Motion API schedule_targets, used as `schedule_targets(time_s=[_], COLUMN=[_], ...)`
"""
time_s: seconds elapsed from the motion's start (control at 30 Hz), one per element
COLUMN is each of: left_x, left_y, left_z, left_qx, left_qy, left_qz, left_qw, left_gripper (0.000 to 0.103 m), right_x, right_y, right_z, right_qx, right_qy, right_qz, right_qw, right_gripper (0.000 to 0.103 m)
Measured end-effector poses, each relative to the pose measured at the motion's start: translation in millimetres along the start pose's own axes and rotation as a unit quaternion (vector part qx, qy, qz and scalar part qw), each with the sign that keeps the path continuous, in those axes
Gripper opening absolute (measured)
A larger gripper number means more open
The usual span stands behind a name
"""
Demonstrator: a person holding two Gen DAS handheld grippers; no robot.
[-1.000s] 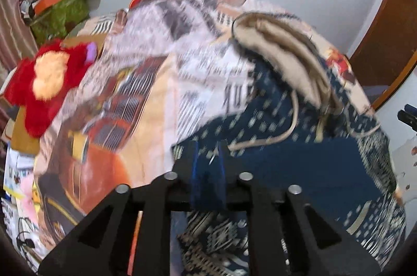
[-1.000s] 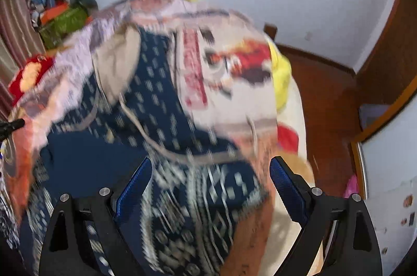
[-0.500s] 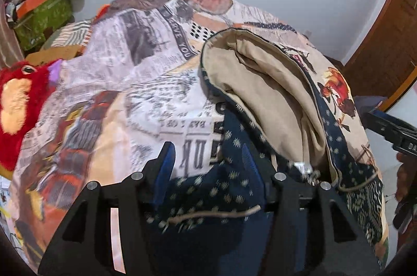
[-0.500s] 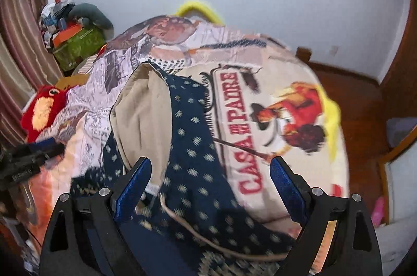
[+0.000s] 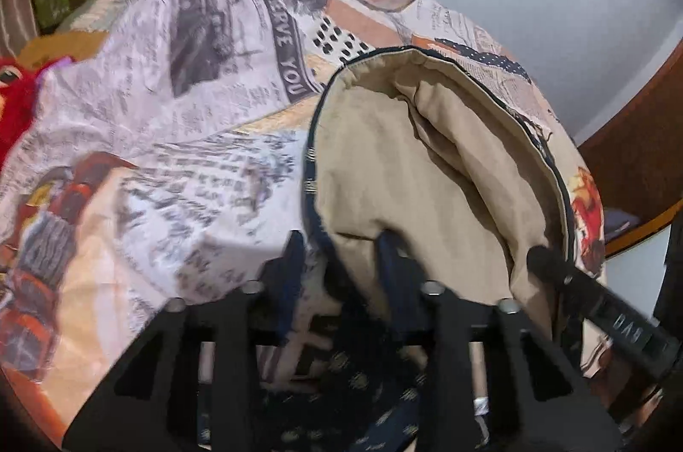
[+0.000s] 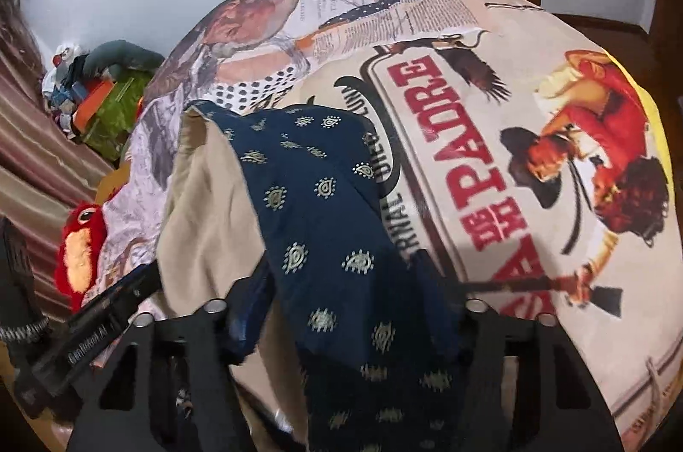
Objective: Fold large clothes
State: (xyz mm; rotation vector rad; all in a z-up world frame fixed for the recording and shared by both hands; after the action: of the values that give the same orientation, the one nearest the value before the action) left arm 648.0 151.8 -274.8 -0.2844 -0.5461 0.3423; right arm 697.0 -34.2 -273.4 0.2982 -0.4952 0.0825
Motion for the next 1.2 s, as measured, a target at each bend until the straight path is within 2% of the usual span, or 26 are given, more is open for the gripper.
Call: schedule_targets(time_s=[0.07, 0.17, 0.27, 0.37, 0.53, 0.67, 0.77, 0.9, 1.1, 1.2], left_x=[1.9, 1.8, -1.3, -8.3, -24.0, -53.9, -90.0, -136.7, -198.1, -224.4], left_y=[-2.0, -12.3, -29.8, -46.6, -66.4, -79.2, -82.2, -75.0, -54.5, -44.3], left_z=[-2.0, 7.4, 31.4, 64.4, 114.5, 146.3, 168.0, 177.3, 171.7, 165.4], left_qx=[-0.003, 0.015, 0.027, 0.018, -0.009, -0.024, -0.033, -0.038, -0.028, -0.017], left_qy=[-0.003, -0.022, -0.049, -0.070, -0.085, -0.081, -0.070, -0.042, 0.004, 0.026], left_qz=[0.003, -0.026, -0.079, -0.123, -0.162, -0.202, -0.232, -0.246, -0.251, -0.251], left_qw=[1.0000, 0.9993, 0.9953, 0.9897, 0.9831, 0.9756, 0.9697, 0.9676, 0.9675, 0.9675], left_gripper=[0.008, 0.006, 0.006, 0.006, 0.006, 0.006, 0.006, 0.006, 0.006, 0.006], right_x=[-1.1, -2.3, -4.1, -10.2, -27.8, -54.4, -81.3, -126.6, -185.9, -204.0], right_y=[0.6, 3.8, 7.2, 11.6, 18.1, 19.9, 19.3, 10.9, 1.0, -6.0], right_z=[1.0, 9.0, 27.1, 53.5, 93.3, 129.8, 153.4, 172.9, 175.4, 173.6], right_qx=[0.004, 0.007, 0.008, 0.022, 0.026, 0.037, 0.040, 0.050, 0.030, 0.016], right_qy=[-0.010, -0.020, -0.037, -0.052, -0.072, -0.081, -0.080, -0.056, -0.020, -0.009], right_qz=[0.008, 0.025, 0.047, 0.067, 0.103, 0.126, 0.146, 0.146, 0.163, 0.164], right_qw=[1.000, 0.999, 0.998, 0.996, 0.992, 0.988, 0.985, 0.986, 0.986, 0.986], right_gripper=[0.037, 0.022, 0.015, 0.013, 0.012, 0.012, 0.012, 0.012, 0.012, 0.012])
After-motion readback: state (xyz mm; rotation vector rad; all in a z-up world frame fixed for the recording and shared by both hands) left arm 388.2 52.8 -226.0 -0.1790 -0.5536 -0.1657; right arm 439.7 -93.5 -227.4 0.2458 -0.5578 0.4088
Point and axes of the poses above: each gripper's, at about its wrist camera, not at the fingertips, and z roughly against the way its jaws point, y to its left, x to its top, the point moved 6 cm from there along -z, roughly the way its jaws point, and after that the axes turned 3 degrees about -x, right-handed, at the moved point
